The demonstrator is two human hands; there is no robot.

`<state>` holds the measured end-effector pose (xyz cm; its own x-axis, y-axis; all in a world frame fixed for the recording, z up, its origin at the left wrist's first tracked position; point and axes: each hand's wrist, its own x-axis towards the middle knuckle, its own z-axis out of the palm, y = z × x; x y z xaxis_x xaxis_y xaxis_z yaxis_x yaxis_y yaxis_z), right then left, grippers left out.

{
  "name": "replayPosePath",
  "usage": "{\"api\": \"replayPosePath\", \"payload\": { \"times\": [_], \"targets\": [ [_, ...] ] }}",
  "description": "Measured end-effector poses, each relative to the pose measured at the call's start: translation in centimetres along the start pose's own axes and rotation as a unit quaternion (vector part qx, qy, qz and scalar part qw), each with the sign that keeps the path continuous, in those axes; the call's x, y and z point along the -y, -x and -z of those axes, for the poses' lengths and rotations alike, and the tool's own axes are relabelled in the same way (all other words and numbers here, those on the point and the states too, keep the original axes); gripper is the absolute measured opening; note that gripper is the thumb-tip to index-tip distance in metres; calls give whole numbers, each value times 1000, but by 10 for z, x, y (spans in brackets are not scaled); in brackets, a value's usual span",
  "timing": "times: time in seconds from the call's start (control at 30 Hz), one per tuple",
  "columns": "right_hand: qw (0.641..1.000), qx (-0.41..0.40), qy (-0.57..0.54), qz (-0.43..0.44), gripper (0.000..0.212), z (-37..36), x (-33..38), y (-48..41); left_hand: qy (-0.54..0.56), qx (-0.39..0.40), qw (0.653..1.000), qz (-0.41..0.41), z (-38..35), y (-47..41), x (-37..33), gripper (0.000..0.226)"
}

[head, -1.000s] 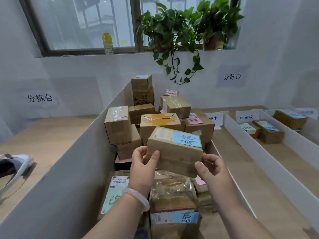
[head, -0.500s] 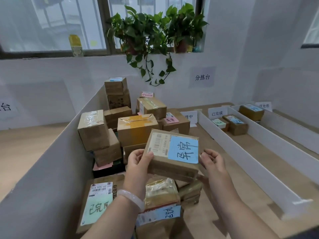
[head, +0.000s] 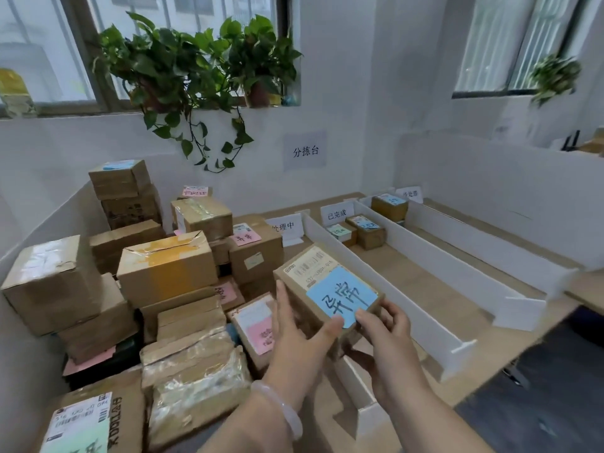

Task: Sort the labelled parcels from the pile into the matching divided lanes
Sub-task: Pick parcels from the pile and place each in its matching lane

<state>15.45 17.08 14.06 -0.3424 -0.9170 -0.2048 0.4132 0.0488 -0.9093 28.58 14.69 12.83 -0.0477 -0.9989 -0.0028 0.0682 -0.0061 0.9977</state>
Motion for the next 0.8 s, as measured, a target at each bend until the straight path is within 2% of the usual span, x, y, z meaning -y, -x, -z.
{"api": "replayPosePath", "payload": {
  "times": [0.13,0.27,0.57,0.7,0.8],
  "targets": [
    [1000,-15,5,5,43,41,16,-23,-46,27,998,-22,-44,-16,7,119],
    [998,-32,59,0,21,99,43,-57,-48,48,997,-47,-102,-32,10,95],
    [973,-6,229,0,30,258,140,-149,15,79,996,-31,-294,-76,30,75],
    [960,9,278,19,17,314,167,-188,45,81,996,-21,-362,-99,37,63],
    [957,15,291,13,14,341,181,-213,24,69,997,-20,-398,-115,41,66]
  ]
}}
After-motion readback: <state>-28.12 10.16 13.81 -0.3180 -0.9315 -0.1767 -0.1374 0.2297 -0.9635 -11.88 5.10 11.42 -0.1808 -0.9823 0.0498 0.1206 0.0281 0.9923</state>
